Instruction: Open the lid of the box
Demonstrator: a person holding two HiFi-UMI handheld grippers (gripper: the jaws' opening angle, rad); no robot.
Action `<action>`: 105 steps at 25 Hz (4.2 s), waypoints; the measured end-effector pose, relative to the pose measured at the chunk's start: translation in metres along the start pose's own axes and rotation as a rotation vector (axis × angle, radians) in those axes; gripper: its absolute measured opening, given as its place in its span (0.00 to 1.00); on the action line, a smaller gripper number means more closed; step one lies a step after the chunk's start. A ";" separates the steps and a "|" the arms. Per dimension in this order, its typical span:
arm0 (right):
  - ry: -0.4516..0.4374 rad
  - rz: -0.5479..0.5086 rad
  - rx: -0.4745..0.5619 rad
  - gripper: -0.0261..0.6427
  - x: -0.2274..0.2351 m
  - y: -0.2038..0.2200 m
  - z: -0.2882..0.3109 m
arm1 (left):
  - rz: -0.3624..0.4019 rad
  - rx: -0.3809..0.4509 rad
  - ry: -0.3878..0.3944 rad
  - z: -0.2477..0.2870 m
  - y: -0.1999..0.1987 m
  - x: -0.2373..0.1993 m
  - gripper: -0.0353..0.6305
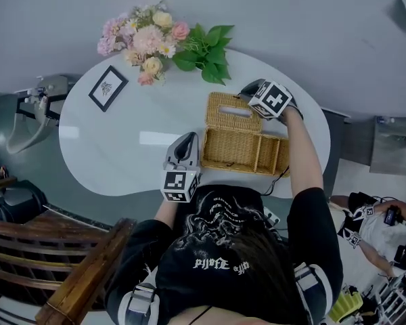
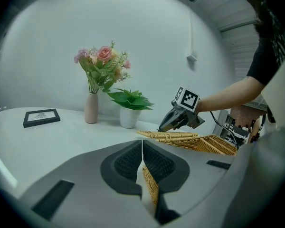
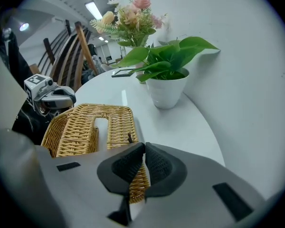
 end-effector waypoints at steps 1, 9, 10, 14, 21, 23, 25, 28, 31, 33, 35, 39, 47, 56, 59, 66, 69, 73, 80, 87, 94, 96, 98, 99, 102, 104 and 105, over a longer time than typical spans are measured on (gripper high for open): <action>-0.007 0.007 -0.002 0.10 0.000 0.001 0.002 | 0.000 0.000 0.000 0.000 0.000 0.000 0.09; 0.027 0.093 -0.014 0.25 0.008 0.004 0.008 | -0.006 -0.008 -0.002 0.000 0.003 -0.003 0.09; 0.047 0.103 -0.008 0.27 0.009 0.005 0.006 | -0.007 -0.009 -0.002 0.000 0.003 -0.003 0.09; 0.140 0.141 0.051 0.30 0.013 0.008 -0.012 | -0.003 0.002 0.007 -0.002 0.002 -0.002 0.09; 0.346 0.252 0.279 0.30 -0.009 0.020 -0.061 | 0.015 0.042 0.033 -0.009 -0.005 0.002 0.09; 0.419 0.284 0.346 0.30 -0.021 0.025 -0.075 | 0.019 0.053 0.039 -0.014 -0.006 0.004 0.09; 0.495 0.319 0.414 0.31 -0.032 0.028 -0.089 | 0.026 0.066 0.045 -0.017 -0.006 0.005 0.09; 0.564 0.372 0.503 0.34 -0.050 0.032 -0.107 | 0.038 0.086 0.053 -0.022 -0.008 0.008 0.09; 0.587 0.418 0.588 0.34 -0.072 0.036 -0.120 | 0.043 0.108 0.055 -0.027 -0.009 0.011 0.09; 0.598 0.442 0.642 0.34 -0.089 0.038 -0.127 | 0.043 0.119 0.056 -0.031 -0.010 0.013 0.09; 0.597 0.465 0.689 0.32 -0.104 0.041 -0.132 | 0.045 0.131 0.059 -0.034 -0.011 0.015 0.09; 0.578 0.514 0.756 0.31 -0.129 0.051 -0.133 | 0.052 0.162 0.063 -0.041 -0.015 0.020 0.09; 0.617 0.517 0.783 0.31 -0.174 0.058 -0.123 | 0.052 0.193 0.073 -0.051 -0.014 0.029 0.09; 0.581 0.559 0.794 0.29 -0.211 0.066 -0.098 | 0.063 0.204 0.082 -0.058 -0.007 0.037 0.09; 0.587 0.561 0.793 0.26 -0.220 0.070 -0.094 | 0.060 0.202 0.077 -0.062 -0.003 0.036 0.09; 0.522 0.582 0.794 0.25 -0.238 0.083 -0.082 | 0.072 0.190 0.076 -0.069 0.007 0.040 0.09; 0.547 0.598 0.786 0.19 -0.242 0.088 -0.078 | 0.074 0.182 0.080 -0.070 0.010 0.042 0.09; 0.585 0.605 0.788 0.10 -0.243 0.090 -0.076 | 0.069 0.180 0.081 -0.070 0.011 0.042 0.09; 0.664 0.588 0.825 0.08 -0.243 0.087 -0.081 | 0.054 0.188 0.061 -0.070 0.011 0.040 0.09; 0.687 0.566 0.820 0.08 -0.241 0.083 -0.083 | 0.068 0.190 0.061 -0.069 0.009 0.038 0.09; 0.690 0.555 0.804 0.08 -0.237 0.083 -0.082 | 0.075 0.179 0.053 -0.065 0.005 0.037 0.09; 0.693 0.550 0.799 0.08 -0.236 0.083 -0.082 | 0.074 0.177 0.052 -0.064 0.004 0.037 0.09; 0.694 0.544 0.795 0.08 -0.235 0.082 -0.081 | 0.070 0.174 0.049 -0.062 0.003 0.035 0.09; 0.695 0.542 0.792 0.08 -0.235 0.081 -0.081 | 0.068 0.171 0.047 -0.061 0.003 0.034 0.09; 0.697 0.539 0.789 0.08 -0.235 0.080 -0.079 | 0.066 0.159 0.048 -0.059 0.003 0.033 0.09; 0.698 0.538 0.786 0.08 -0.235 0.080 -0.079 | 0.066 0.152 0.050 -0.057 0.003 0.032 0.09; 0.697 0.537 0.785 0.08 -0.235 0.080 -0.078 | 0.066 0.150 0.049 -0.057 0.003 0.032 0.09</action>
Point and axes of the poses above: the fingertips, and each gripper's own axes: z forward along the fingers, x to its right, y out of its underside, the point moved 10 cm from there along -z, backward along the fingers, and after that the axes turned 7 degrees about -x, right-handed, at the moved point
